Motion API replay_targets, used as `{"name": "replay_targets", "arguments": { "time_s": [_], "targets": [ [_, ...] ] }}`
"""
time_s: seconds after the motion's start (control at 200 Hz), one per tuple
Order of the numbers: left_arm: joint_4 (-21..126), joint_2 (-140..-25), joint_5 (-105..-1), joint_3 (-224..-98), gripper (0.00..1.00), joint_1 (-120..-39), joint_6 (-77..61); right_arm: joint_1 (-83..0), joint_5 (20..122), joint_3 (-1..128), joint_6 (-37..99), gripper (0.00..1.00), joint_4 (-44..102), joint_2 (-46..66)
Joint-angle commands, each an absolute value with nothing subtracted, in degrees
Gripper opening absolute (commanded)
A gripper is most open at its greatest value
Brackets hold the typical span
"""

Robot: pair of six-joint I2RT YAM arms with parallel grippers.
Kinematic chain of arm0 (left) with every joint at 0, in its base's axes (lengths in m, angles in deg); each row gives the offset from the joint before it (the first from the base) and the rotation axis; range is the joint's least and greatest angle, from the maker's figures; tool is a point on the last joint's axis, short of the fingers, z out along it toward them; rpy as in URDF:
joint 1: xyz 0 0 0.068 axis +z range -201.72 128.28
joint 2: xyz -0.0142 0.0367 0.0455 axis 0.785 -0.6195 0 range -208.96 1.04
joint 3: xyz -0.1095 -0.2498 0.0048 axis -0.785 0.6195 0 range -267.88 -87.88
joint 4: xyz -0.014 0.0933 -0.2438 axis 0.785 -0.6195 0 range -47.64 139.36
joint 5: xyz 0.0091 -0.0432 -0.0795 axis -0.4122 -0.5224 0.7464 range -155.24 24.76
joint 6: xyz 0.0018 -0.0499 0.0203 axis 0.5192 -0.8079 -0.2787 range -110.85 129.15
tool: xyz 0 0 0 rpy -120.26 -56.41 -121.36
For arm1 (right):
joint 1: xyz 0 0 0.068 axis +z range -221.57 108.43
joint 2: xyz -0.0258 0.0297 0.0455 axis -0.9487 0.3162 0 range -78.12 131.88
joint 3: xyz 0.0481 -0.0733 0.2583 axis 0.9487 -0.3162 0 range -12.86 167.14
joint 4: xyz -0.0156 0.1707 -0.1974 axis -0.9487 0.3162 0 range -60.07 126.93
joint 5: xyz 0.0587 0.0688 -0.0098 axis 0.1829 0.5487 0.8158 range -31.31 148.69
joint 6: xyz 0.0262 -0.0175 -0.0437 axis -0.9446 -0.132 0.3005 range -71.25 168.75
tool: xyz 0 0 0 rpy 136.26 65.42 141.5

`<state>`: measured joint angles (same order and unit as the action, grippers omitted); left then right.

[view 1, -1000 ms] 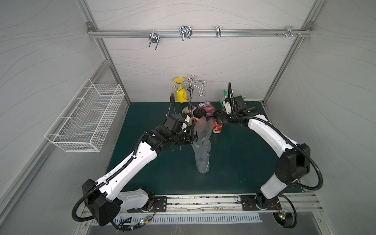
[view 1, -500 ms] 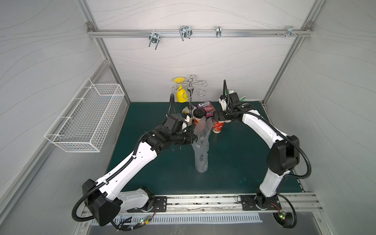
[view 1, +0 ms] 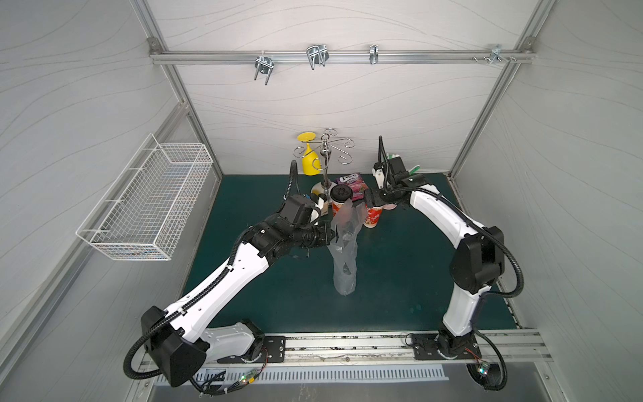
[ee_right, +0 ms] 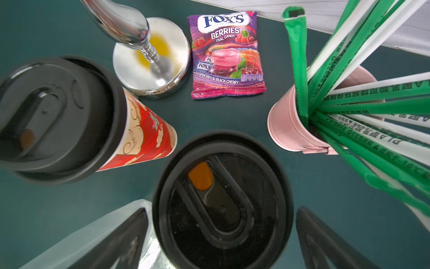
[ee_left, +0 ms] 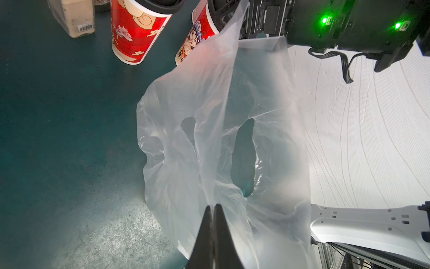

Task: Pack milk tea into plastic carrier bags
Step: Pick up the milk tea cup at the center of the board.

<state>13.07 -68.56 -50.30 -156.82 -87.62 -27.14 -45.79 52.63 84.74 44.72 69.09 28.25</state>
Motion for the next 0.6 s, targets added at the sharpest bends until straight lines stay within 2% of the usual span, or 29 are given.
{"name": "replay_targets", "arguments": {
  "time_s": [0.0,0.595],
  "targets": [
    [15.1,-68.1,-49.7,-157.1,0.0,-87.2,-27.8,-45.8,51.7,86.7,46.0,0.99,71.1,30.2],
    [15.4,-67.4,-49.2,-156.8,0.0,-86.7,-28.1,-45.8,51.9,90.4,46.4,0.99,71.6,34.9]
  ]
}}
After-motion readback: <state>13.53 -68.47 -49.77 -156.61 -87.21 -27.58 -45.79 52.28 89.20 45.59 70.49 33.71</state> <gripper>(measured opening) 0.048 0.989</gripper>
